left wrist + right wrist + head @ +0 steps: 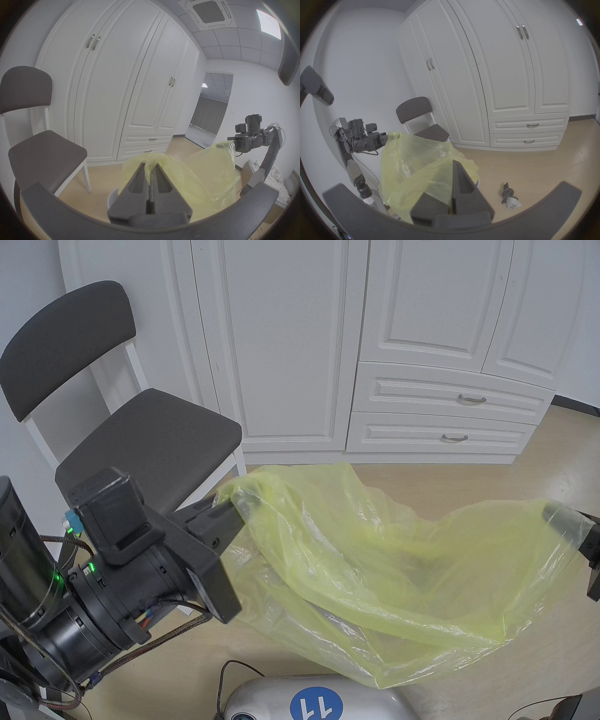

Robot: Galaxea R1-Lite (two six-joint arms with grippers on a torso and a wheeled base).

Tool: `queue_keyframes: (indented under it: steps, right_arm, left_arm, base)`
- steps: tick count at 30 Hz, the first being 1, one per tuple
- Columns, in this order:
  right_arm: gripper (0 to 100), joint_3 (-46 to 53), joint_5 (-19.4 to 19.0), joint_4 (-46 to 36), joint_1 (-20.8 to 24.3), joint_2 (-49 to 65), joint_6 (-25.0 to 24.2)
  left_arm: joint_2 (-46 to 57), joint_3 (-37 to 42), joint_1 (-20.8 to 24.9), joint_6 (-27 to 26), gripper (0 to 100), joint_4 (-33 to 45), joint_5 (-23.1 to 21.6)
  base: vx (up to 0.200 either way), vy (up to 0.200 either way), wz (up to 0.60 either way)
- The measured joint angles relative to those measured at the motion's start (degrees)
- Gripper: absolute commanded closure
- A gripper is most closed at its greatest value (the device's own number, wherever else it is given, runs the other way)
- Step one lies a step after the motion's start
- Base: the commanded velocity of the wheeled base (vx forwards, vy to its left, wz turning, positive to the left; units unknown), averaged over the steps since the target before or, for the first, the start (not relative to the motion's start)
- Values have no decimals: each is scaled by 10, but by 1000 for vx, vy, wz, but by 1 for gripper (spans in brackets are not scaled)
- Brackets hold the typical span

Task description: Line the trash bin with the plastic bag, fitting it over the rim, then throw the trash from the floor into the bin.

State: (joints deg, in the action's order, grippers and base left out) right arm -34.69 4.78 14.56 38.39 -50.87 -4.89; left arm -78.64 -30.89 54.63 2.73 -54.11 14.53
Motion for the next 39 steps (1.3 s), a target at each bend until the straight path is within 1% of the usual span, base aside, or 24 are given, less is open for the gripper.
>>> queue_keyframes:
  steps: [3, 9, 14, 19, 23, 25, 28, 31, 35, 39]
  right_arm:
    - [100, 6, 0, 0, 0, 1, 14]
    - [100, 22, -1, 1, 2, 2, 51]
    - [100, 31, -4, 8, 16, -13, 55]
    - [100, 28, -4, 45, 41, -51, 54]
    - [100, 19, -5, 117, 59, -96, 54]
    - [100, 17, -5, 157, 65, -119, 54]
    - [100, 14, -6, 237, 75, -160, 54]
    - [100, 15, -6, 324, 84, -210, 52]
    - [100, 26, -7, 462, 90, -287, 41]
    - [100, 40, -8, 602, 90, -376, 28]
  left_arm:
    - [1, 0, 4, -6, 100, -1, -1]
    - [9, 14, 25, -47, 100, -1, -7]
    - [12, 36, 51, -53, 100, -2, -31]
    - [6, 46, 55, -51, 100, -13, -59]
    - [-17, 47, 55, -35, 100, -42, -73]
    - [-38, 42, 51, -24, 100, -69, -77]
    - [-80, 27, 36, -13, 100, -116, -81]
    - [-126, 10, 18, -4, 100, -167, -82]
    - [-182, -9, 0, 11, 100, -235, -83]
    - [-226, -19, -10, 18, 100, -275, -83]
  base:
    - [0, 0, 0]
    - [0, 0, 0]
    - [0, 0, 0]
    - [0, 0, 0]
    - [0, 0, 0]
    - [0, 0, 0]
    - [0, 0, 0]
    - [0, 0, 0]
    - [0, 0, 0]
    - [0, 0, 0]
